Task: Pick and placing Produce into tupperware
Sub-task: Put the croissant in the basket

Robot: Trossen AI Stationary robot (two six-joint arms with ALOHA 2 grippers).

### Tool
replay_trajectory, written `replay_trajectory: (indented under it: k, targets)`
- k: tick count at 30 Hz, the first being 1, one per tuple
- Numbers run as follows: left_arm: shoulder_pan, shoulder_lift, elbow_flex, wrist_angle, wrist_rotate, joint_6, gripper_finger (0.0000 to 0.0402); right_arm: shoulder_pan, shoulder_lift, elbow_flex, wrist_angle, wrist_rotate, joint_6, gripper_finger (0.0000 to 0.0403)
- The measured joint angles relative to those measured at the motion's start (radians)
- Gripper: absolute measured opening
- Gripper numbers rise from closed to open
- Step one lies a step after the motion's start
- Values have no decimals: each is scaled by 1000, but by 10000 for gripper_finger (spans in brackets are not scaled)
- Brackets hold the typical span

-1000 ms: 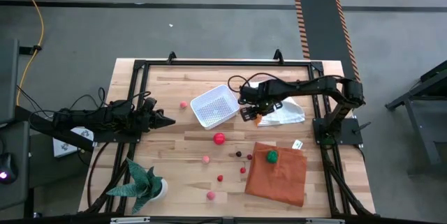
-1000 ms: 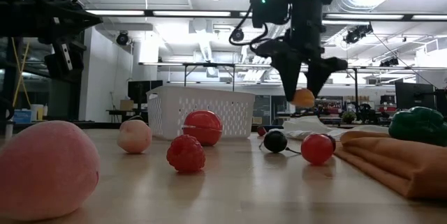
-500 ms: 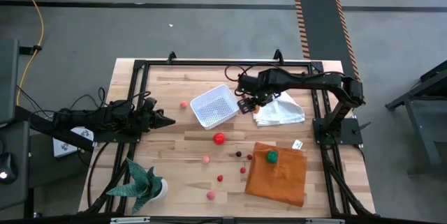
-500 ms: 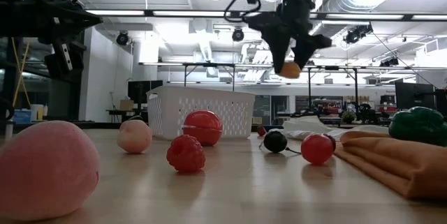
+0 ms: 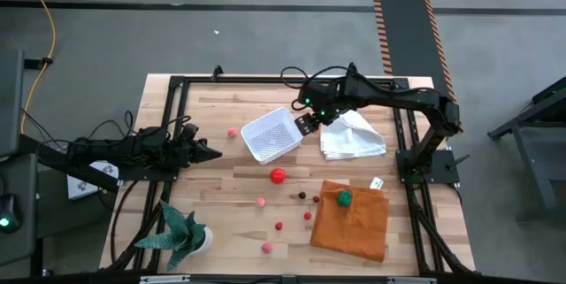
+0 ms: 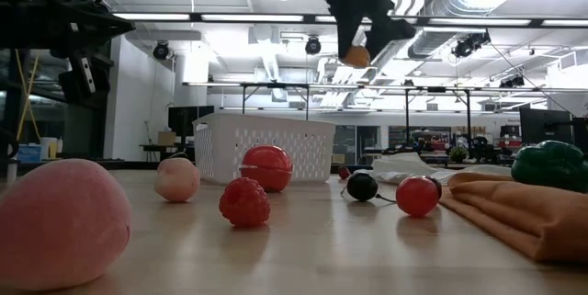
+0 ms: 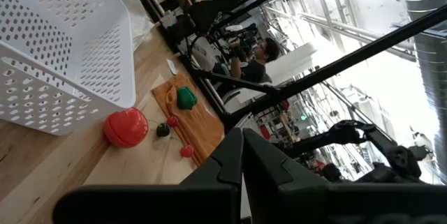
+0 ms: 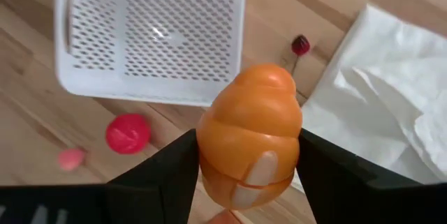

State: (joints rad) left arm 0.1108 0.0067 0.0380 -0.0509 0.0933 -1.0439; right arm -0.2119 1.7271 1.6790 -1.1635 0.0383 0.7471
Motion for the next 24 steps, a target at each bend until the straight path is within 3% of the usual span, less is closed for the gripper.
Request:
replay_trajectory:
  k: [24]
  targets:
    - [0, 0, 0, 0, -8, 0, 1, 0, 0, 296, -17, -11, -193, 211]
